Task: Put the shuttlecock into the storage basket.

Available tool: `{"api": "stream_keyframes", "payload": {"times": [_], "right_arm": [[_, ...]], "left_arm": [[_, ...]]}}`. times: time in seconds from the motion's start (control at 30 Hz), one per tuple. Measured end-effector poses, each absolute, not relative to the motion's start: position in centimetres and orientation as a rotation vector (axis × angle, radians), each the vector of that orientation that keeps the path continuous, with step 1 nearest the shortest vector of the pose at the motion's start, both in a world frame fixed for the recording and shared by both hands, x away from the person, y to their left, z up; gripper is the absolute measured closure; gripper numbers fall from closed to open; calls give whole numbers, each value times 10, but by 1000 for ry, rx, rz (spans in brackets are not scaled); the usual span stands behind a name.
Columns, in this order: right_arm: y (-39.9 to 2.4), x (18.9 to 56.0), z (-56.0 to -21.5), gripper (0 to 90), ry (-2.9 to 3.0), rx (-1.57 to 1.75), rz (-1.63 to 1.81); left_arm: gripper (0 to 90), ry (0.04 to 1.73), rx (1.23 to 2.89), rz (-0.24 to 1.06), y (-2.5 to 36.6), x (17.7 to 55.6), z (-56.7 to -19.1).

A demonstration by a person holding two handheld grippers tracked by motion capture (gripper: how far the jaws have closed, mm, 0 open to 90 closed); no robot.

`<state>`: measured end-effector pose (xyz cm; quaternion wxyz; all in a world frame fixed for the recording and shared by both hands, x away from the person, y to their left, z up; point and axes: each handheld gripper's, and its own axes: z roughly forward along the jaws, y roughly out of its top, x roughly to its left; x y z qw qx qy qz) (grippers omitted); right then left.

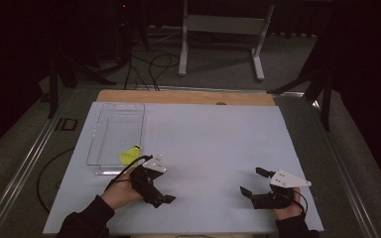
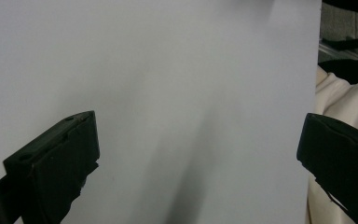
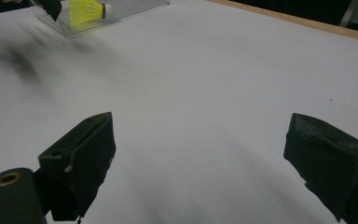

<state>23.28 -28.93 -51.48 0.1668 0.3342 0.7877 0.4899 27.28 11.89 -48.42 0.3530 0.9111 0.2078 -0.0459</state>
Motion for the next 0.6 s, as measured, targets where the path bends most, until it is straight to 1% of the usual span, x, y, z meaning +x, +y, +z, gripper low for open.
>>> {"api": "stream_keyframes", "payload": {"times": [0.3,0.53,0.6], "right_arm": [[-289,233,-515,87,2245,956,1391],[-289,233,-515,87,2249,950,1392],[-289,233,-515,87,2250,949,1390]], "left_arm": [[1,566,2339,-131,143,256,-494],[1,600,2319,-102,161,246,-496],[1,616,2291,-96,170,242,-497]]}}
